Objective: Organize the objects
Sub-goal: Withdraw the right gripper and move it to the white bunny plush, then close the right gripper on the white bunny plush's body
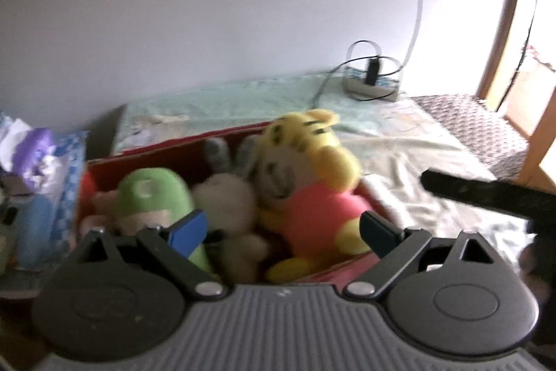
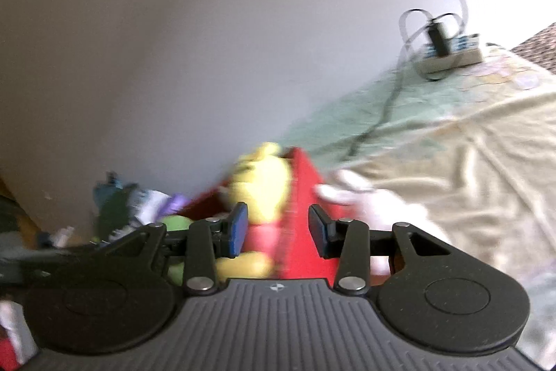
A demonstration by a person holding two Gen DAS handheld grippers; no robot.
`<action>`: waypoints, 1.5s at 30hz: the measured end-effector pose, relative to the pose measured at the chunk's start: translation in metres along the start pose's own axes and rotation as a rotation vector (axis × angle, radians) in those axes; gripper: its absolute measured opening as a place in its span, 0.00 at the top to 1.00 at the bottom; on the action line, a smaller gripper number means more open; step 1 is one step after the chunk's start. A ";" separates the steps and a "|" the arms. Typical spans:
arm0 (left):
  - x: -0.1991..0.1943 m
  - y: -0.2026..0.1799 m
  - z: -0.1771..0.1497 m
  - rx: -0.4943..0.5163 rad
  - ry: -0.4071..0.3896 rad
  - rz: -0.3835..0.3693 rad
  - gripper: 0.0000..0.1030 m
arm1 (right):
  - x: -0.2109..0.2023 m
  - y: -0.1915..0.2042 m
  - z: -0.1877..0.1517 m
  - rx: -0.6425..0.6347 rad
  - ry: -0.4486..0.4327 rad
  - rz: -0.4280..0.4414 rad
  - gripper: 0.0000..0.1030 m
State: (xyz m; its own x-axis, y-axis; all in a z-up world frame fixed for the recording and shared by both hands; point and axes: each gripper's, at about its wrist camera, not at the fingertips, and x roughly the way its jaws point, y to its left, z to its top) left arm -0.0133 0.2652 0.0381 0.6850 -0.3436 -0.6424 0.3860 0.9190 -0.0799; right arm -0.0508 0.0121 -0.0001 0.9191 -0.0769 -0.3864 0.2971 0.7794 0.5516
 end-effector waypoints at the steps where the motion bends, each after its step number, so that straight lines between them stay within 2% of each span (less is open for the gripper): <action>1: 0.001 -0.005 0.000 -0.001 0.001 -0.022 0.08 | 0.000 -0.006 0.000 -0.016 0.004 -0.020 0.59; 5: 0.002 -0.026 -0.001 -0.002 0.005 -0.100 0.08 | 0.009 -0.026 -0.002 -0.058 0.070 -0.030 0.57; 8: 0.003 -0.042 -0.003 -0.006 0.011 -0.136 0.08 | 0.017 -0.036 -0.008 -0.138 0.147 -0.025 0.56; 12: 0.003 -0.058 -0.007 -0.036 0.026 -0.176 0.08 | 0.022 -0.044 -0.014 -0.279 0.172 -0.058 0.55; 16: 0.007 -0.068 -0.011 -0.094 0.052 -0.199 0.08 | 0.027 -0.056 -0.015 -0.378 0.212 -0.037 0.48; 22: 0.019 -0.076 -0.022 -0.199 0.101 -0.194 0.08 | 0.042 -0.061 -0.026 -0.570 0.257 -0.009 0.47; 27: 0.027 -0.081 -0.033 -0.270 0.133 -0.139 0.08 | 0.063 -0.062 -0.036 -0.662 0.298 -0.017 0.48; 30: 0.031 -0.083 -0.038 -0.299 0.148 -0.094 0.08 | 0.073 -0.066 -0.036 -0.658 0.313 -0.028 0.58; 33: 0.034 -0.086 -0.042 -0.320 0.159 -0.060 0.08 | 0.075 -0.075 -0.027 -0.573 0.316 0.006 0.66; 35: 0.036 -0.090 -0.043 -0.325 0.165 -0.048 0.08 | 0.075 -0.089 -0.015 -0.431 0.335 0.045 0.71; 40: 0.041 -0.102 -0.037 -0.316 0.165 -0.065 0.08 | 0.074 -0.159 0.011 0.185 0.405 0.186 0.73; 43: 0.046 -0.116 -0.030 -0.287 0.159 -0.102 0.08 | 0.062 -0.192 0.012 0.398 0.427 0.242 0.73; 45: 0.052 -0.127 -0.024 -0.260 0.160 -0.134 0.08 | 0.051 -0.205 0.010 0.466 0.440 0.262 0.72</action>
State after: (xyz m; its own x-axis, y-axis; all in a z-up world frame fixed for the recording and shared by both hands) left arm -0.0415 0.1353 -0.0035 0.5251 -0.4485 -0.7232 0.2808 0.8936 -0.3503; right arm -0.0621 -0.1575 -0.1255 0.8145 0.4137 -0.4067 0.2501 0.3821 0.8896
